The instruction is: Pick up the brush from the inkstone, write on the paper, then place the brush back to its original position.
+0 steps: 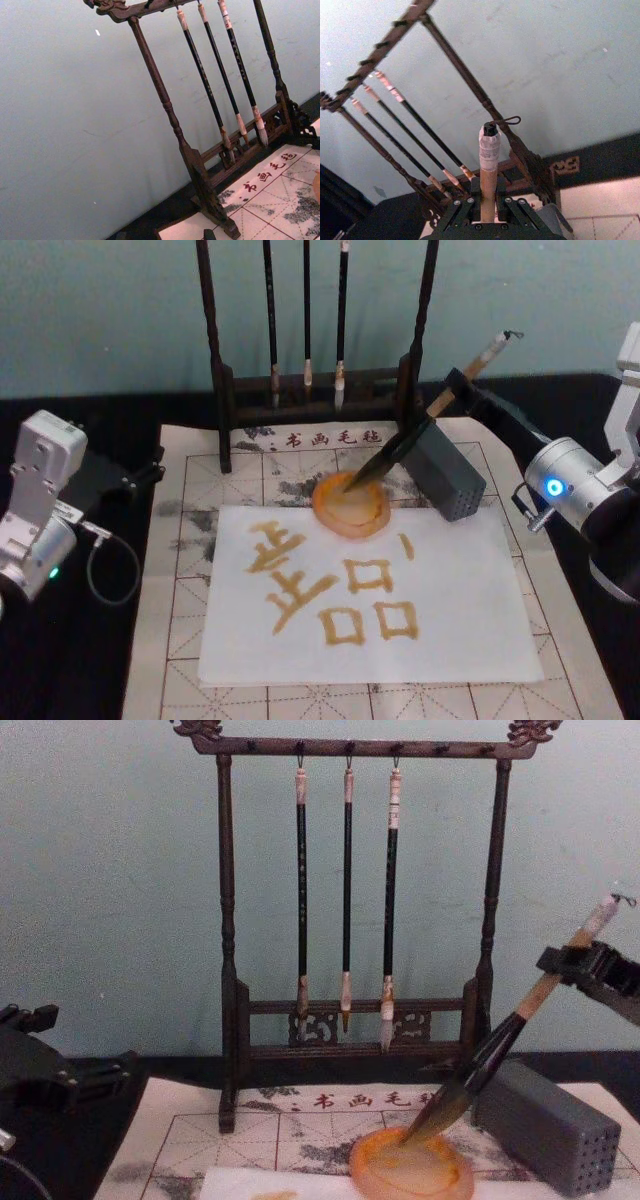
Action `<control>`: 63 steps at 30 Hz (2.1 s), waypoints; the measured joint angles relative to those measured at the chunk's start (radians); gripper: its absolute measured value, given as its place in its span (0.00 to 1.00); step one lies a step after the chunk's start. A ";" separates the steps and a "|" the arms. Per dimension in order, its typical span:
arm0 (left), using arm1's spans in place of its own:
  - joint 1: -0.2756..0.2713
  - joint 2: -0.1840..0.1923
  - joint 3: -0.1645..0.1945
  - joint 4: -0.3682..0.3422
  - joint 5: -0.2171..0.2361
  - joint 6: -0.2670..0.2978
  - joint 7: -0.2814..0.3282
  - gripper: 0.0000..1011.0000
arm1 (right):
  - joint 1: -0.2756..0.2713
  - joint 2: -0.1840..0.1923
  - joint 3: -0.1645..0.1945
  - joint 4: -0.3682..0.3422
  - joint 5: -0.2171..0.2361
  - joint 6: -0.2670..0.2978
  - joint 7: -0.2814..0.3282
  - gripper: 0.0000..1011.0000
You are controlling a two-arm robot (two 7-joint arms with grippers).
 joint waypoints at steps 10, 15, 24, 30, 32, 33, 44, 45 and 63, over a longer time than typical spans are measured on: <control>0.000 0.000 0.000 0.000 0.000 0.000 0.000 0.99 | -0.018 0.021 -0.021 -0.039 -0.153 -0.106 0.032 0.20; 0.000 0.000 0.000 0.000 0.000 0.000 0.000 0.99 | -0.023 0.027 -0.023 -0.047 -0.197 -0.122 0.036 0.20; 0.000 0.000 0.000 0.000 0.000 0.000 0.000 0.99 | -0.031 0.029 -0.017 -0.052 -0.248 -0.121 0.034 0.20; 0.000 0.000 0.000 0.000 0.000 0.000 0.000 0.99 | -0.036 0.028 -0.010 -0.054 -0.278 -0.117 0.032 0.20; 0.000 0.000 0.000 0.000 0.000 0.000 0.000 0.99 | -0.037 0.027 -0.008 -0.055 -0.286 -0.116 0.030 0.20; 0.000 0.000 0.000 0.000 0.000 0.000 0.000 0.99 | -0.038 0.026 -0.007 -0.056 -0.294 -0.116 0.029 0.20; 0.000 0.000 0.000 0.000 0.000 0.000 0.000 0.99 | -0.058 0.021 0.021 -0.081 -0.329 -0.121 0.028 0.20; 0.000 0.000 0.000 0.000 0.000 0.000 0.000 0.99 | -0.060 0.021 0.024 -0.086 -0.329 -0.121 0.030 0.20; 0.000 0.000 0.000 0.000 0.000 0.000 0.000 0.99 | -0.195 0.094 0.086 -0.251 -0.382 -0.156 0.129 0.20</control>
